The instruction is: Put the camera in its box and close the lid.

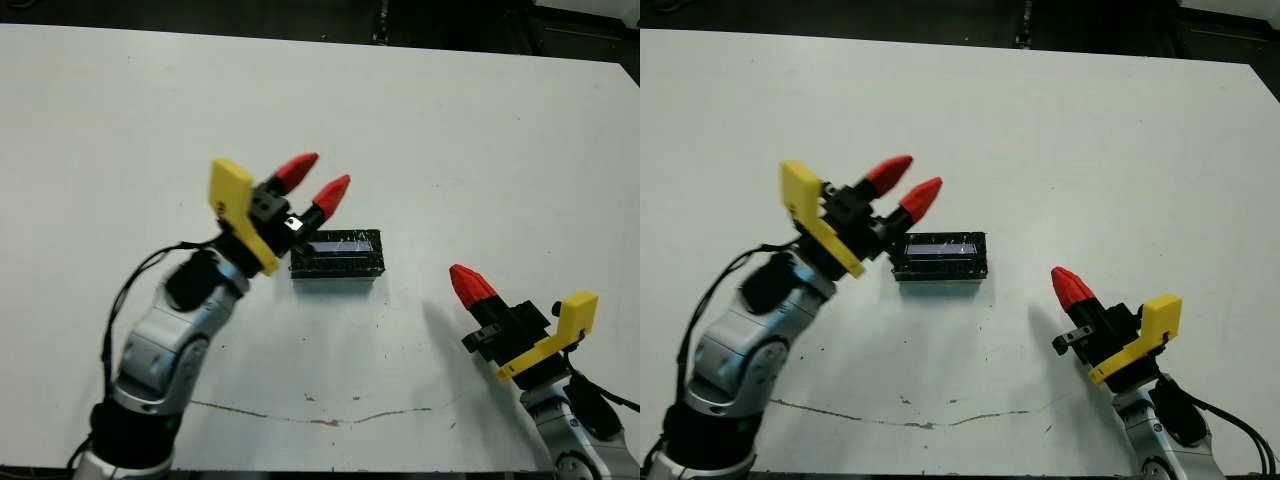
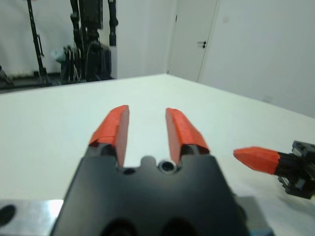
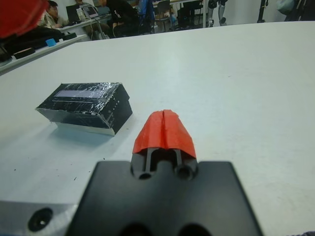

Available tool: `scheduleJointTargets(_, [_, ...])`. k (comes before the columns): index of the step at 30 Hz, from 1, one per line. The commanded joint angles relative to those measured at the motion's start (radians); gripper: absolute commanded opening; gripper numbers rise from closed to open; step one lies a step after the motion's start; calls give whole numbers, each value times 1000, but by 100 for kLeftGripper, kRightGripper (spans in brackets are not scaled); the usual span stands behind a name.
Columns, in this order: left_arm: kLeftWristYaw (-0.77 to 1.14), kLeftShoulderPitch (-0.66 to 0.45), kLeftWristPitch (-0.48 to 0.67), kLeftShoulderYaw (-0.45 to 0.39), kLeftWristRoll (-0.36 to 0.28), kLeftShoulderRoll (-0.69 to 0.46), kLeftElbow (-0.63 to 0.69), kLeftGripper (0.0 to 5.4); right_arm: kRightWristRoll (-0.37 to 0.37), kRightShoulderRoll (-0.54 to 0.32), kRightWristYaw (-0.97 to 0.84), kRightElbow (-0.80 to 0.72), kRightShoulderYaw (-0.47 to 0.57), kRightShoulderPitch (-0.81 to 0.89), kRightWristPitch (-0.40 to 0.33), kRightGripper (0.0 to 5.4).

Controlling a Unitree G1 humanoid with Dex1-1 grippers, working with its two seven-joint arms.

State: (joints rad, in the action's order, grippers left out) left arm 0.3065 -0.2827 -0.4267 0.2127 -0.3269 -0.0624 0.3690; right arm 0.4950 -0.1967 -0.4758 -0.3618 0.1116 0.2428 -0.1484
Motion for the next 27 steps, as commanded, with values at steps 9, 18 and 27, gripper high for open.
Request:
scheduleJointTargets(9, [-104,-10,-158,61,23,85,-47,13,-5,-5,1,1,0,11,6,0])
scheduleJointTargets(18, [-125,5,-180,72,60,98,-130,1,2,-3,-7,9,3,12,13,0])
scheduleJointTargets(27, [-141,12,-150,45,92,116,-242,1,12,-7,-28,26,14,16,22,0])
